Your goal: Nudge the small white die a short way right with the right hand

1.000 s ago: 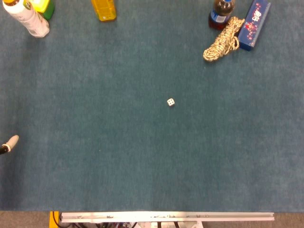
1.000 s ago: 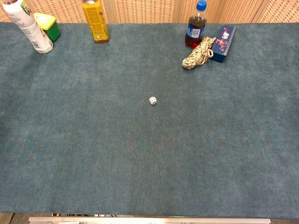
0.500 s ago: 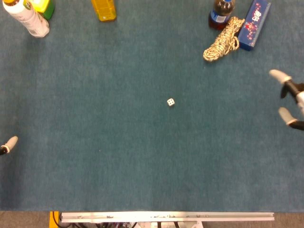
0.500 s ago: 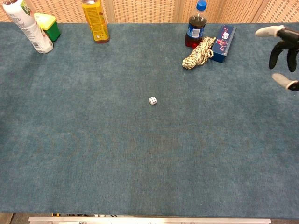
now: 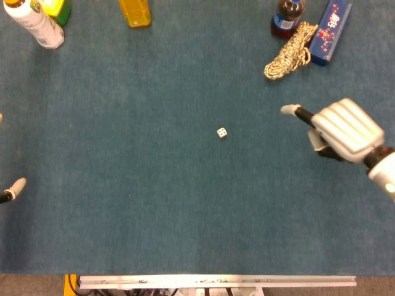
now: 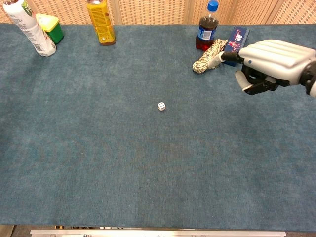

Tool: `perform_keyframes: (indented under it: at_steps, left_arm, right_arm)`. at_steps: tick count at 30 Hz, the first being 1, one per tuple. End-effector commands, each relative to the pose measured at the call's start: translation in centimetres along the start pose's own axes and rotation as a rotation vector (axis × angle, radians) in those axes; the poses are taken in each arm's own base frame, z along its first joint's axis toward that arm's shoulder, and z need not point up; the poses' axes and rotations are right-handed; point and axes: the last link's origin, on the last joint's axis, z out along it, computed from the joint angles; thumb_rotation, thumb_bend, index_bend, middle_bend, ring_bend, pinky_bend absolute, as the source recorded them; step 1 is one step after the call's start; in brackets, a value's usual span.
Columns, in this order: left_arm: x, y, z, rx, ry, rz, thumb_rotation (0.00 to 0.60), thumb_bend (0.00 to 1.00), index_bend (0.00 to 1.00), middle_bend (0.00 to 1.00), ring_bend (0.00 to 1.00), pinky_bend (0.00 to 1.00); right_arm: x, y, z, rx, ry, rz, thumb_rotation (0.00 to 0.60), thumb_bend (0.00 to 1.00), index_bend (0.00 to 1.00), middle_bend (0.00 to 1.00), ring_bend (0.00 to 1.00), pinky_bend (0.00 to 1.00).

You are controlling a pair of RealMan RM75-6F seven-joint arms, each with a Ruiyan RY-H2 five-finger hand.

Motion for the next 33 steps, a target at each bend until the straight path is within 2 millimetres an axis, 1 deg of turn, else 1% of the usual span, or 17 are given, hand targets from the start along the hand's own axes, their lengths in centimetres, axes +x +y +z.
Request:
perform_keyframes:
  at_steps: [1,6,11,15,23,33]
  left_arm:
    - [0.0,0.1,0.0,-0.002,0.0,0.001,0.6,0.13,0.0,0.0,0.0,0.0]
    - [0.0,0.1,0.0,-0.003,0.0,0.001,0.6,0.13,0.0,0.0,0.0,0.0]
    - [0.0,0.1,-0.1,-0.002,0.002,0.0,0.6,0.13,0.0,0.0,0.0,0.0]
    - [0.1,0.0,-0.1,-0.001,0.003,-0.003,0.6,0.13,0.0,0.0,0.0,0.0]
    - [0.2,-0.3,-0.3,0.007,0.008,-0.009,0.6,0.13,0.0,0.0,0.0,0.0]
    - [0.4,-0.6,-0.4,0.014,0.013,-0.012,0.6,0.13,0.0,0.0,0.0,0.0]
  right_arm:
    - [-0.2,-1.8,3.4,0.039,-0.099,-0.032,0.6,0.8,0.21,1.0,1.0,1.0]
    - [-0.5,-3.0,5.9,0.032,-0.153,-0.048,0.6,0.8,0.22,1.0,1.0,1.0]
    - [-0.8,-4.4,7.7,0.031,-0.187,-0.074,0.6,0.8,0.26,1.0,1.0,1.0]
    - [-1.3,-5.3,8.9,0.024,-0.216,-0.093,0.6,0.8,0.28,1.0,1.0,1.0]
    - [-2.5,-6.8,11.5,0.011,-0.256,-0.113,0.6,0.8,0.28,1.0,1.0,1.0]
    - [-3.2,-8.2,14.3,0.005,-0.259,-0.109,0.6,0.8,0.28,1.0,1.0,1.0]
